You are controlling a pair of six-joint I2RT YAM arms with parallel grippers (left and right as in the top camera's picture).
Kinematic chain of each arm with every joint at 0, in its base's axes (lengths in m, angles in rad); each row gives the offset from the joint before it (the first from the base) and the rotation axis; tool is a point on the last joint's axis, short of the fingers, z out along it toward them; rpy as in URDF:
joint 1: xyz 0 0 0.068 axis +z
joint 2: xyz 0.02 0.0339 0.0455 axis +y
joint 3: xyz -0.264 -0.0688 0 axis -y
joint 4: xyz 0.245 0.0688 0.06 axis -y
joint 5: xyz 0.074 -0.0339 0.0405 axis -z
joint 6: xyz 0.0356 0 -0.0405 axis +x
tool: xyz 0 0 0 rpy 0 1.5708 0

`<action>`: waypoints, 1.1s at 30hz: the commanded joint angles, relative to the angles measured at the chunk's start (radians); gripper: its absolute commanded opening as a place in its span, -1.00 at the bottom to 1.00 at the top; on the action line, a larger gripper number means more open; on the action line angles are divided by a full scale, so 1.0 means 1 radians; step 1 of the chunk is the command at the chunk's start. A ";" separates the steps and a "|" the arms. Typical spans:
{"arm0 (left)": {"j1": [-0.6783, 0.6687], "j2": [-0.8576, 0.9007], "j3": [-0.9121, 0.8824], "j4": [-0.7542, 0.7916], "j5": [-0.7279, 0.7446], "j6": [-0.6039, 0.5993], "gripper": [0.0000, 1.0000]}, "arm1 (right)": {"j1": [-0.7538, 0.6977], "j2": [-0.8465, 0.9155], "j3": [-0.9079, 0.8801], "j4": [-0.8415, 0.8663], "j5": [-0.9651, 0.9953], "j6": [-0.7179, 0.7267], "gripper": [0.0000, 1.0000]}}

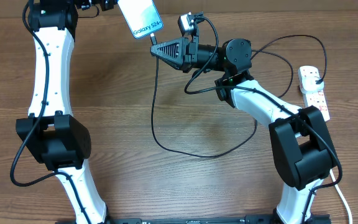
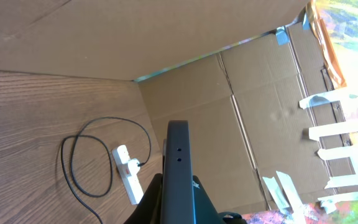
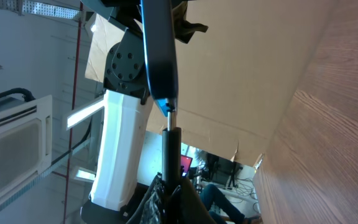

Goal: Plug charger to phone and switch on socket
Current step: 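Push the plug upward into the phone's port with the right gripper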

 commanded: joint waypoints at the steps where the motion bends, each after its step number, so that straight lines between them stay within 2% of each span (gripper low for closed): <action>1: -0.013 -0.004 0.010 0.006 0.023 0.009 -0.91 | 0.005 0.002 0.014 0.008 0.002 -0.004 -0.92; 33: -0.054 -0.004 0.010 0.006 0.016 0.017 -0.91 | 0.005 0.002 0.014 0.008 0.000 0.008 -0.92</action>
